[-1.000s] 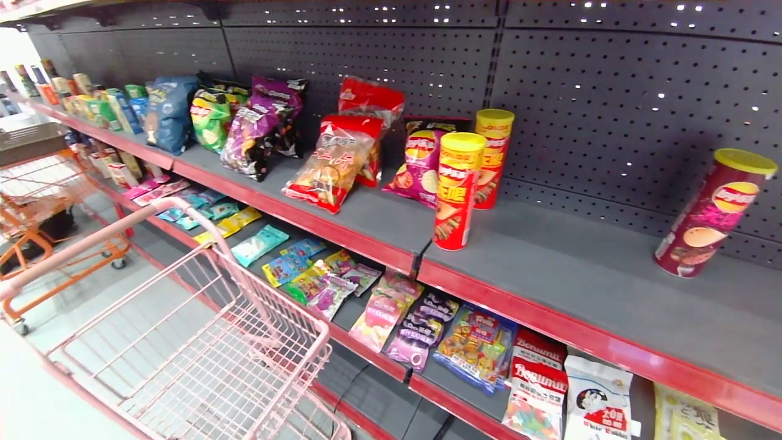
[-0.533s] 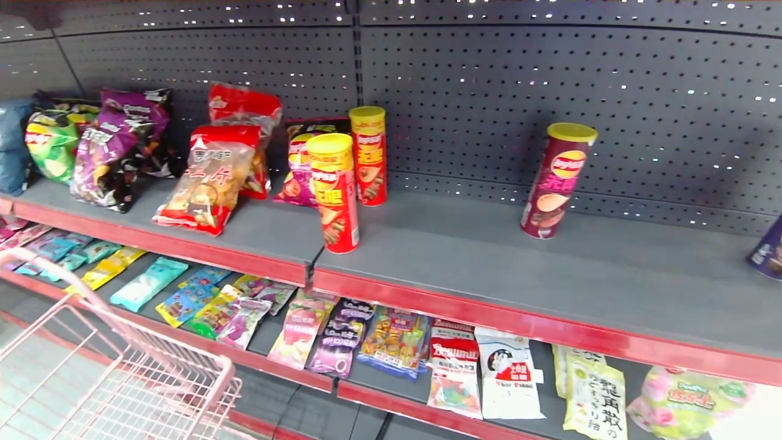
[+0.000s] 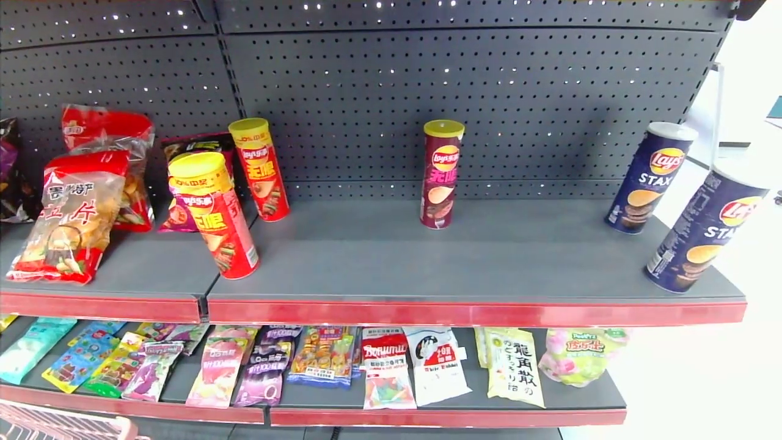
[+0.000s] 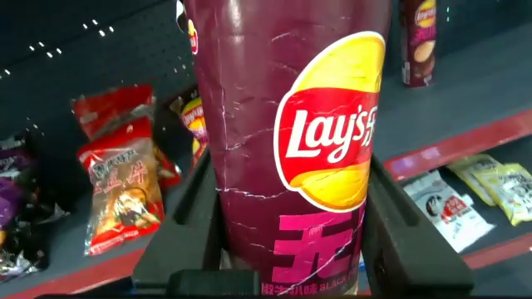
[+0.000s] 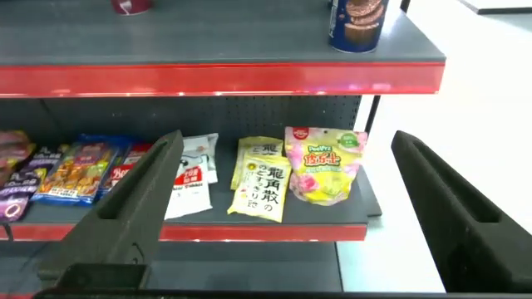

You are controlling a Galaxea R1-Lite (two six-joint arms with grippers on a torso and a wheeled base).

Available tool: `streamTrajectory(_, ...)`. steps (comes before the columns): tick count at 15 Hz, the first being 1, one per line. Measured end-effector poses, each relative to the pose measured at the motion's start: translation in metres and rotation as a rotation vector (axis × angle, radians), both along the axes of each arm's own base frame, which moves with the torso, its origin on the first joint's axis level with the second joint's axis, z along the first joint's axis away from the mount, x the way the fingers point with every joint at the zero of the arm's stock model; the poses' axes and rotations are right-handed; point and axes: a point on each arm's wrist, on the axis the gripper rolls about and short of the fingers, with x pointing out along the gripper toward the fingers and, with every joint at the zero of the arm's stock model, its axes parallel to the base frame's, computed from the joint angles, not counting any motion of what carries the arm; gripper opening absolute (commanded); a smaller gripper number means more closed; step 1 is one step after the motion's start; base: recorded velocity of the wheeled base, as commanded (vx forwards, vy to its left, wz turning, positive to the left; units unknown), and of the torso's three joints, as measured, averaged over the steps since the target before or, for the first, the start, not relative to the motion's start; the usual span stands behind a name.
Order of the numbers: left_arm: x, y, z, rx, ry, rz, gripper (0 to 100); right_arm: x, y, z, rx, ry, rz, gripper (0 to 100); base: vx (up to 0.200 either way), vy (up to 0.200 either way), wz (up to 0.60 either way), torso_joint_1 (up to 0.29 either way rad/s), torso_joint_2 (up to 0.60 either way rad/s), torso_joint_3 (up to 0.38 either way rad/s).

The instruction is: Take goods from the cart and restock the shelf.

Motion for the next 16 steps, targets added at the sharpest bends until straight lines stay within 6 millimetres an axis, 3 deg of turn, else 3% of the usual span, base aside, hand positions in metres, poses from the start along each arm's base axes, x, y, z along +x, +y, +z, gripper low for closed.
streamTrajectory(7,-0.003,0.001,0.004,-0.003,-0.018,0.028,0,0.0,0.0,0.0,-0.001,0.0,0.0,100,0.171,0.0,0.0,0.003,0.0,-0.001)
streamTrajectory(12,-0.007,0.001,0.006,0.0,-0.032,0.003,0,0.0,0.0,0.0,-0.004,0.0,0.001,100,0.0,0.0,0.0,0.0,0.0,0.0)
streamTrajectory(16,-0.022,0.001,-0.009,-0.009,0.03,-0.018,0,0.0,0.0,0.0,-0.01,-0.001,0.007,100,0.0,0.0,0.0,0.0,0.0,0.0)
